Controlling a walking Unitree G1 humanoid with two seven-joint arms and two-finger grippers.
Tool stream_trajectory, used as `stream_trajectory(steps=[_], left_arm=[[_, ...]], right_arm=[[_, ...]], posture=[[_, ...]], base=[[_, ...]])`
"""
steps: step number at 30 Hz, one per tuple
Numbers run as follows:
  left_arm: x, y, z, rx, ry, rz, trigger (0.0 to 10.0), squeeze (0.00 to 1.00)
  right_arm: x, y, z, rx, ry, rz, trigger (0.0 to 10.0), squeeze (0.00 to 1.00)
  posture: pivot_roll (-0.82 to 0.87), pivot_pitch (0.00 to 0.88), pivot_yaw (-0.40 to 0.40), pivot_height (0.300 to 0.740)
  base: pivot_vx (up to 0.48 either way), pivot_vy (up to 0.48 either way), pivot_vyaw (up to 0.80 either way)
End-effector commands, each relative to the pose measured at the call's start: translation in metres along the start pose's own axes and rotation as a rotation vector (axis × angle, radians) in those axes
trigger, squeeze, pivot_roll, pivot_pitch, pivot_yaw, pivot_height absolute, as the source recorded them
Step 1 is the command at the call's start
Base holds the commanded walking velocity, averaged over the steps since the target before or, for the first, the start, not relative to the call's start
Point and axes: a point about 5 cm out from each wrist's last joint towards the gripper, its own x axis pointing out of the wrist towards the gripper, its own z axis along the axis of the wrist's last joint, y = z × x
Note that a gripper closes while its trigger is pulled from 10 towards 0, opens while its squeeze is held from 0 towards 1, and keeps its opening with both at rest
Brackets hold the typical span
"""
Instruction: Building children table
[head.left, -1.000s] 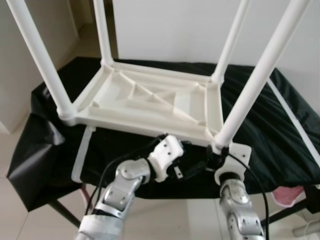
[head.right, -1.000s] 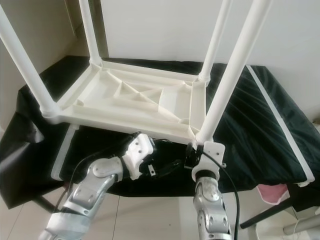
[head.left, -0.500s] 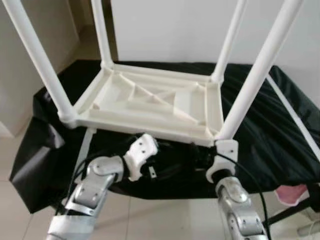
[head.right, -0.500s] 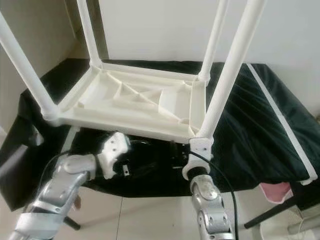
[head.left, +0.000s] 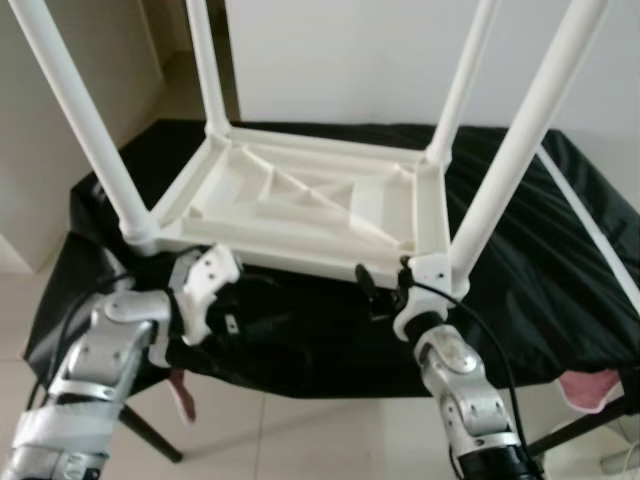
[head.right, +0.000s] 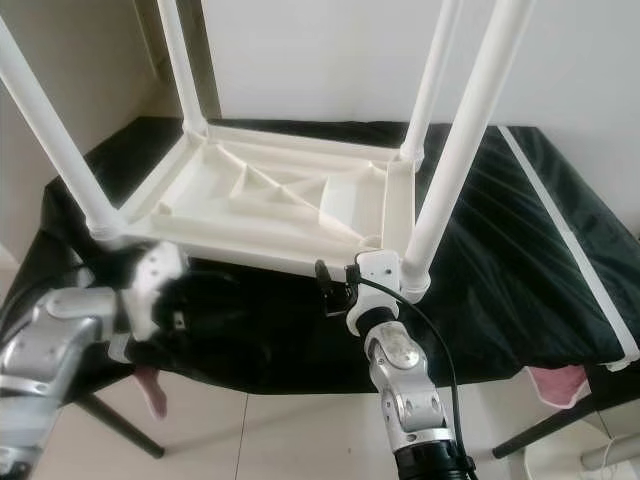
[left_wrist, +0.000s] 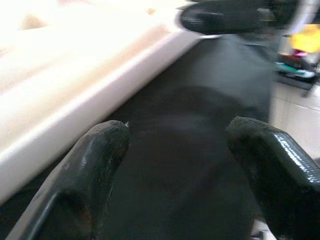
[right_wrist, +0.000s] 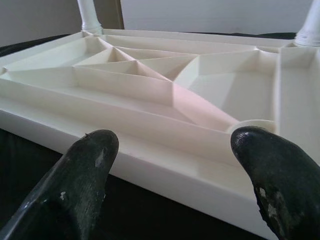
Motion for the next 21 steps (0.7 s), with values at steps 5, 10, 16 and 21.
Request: stream_trajectory(steps=[5, 10, 16, 21], left_arm=[[-0.011, 0.033, 0.012, 0.045, -0.029, 0.172, 10.0, 0.0], [-0.004, 0.051, 0.022, 0.078, -0.066, 0.286, 10.0, 0.0], [0.006, 0.065, 0.027, 0.092, -0.096, 0.39, 10.0, 0.0], [0.016, 0.075, 0.02, 0.14, -0.012, 0.494, 10.0, 0.0]], right_arm=[[0.003, -0.014, -0.002, 0.023, -0.006, -0.036, 10.0, 0.0], [0.011, -0.021, 0.001, 0.05, -0.029, -0.083, 10.0, 0.0], [0.016, -0.031, 0.003, 0.062, -0.045, -0.131, 10.0, 0.0], [0.018, -0.053, 0.005, 0.065, -0.063, -0.226, 10.0, 0.0]], posture=[[-0.04, 0.0, 0.011, 0.74], [-0.04, 0.0, 0.013, 0.74], [-0.04, 0.0, 0.014, 0.74], [-0.04, 0.0, 0.022, 0.74]], base=[[0.0, 0.0, 0.0], [0.0, 0.0, 0.0], [0.0, 0.0, 0.0], [0.0, 0.0, 0.0]])
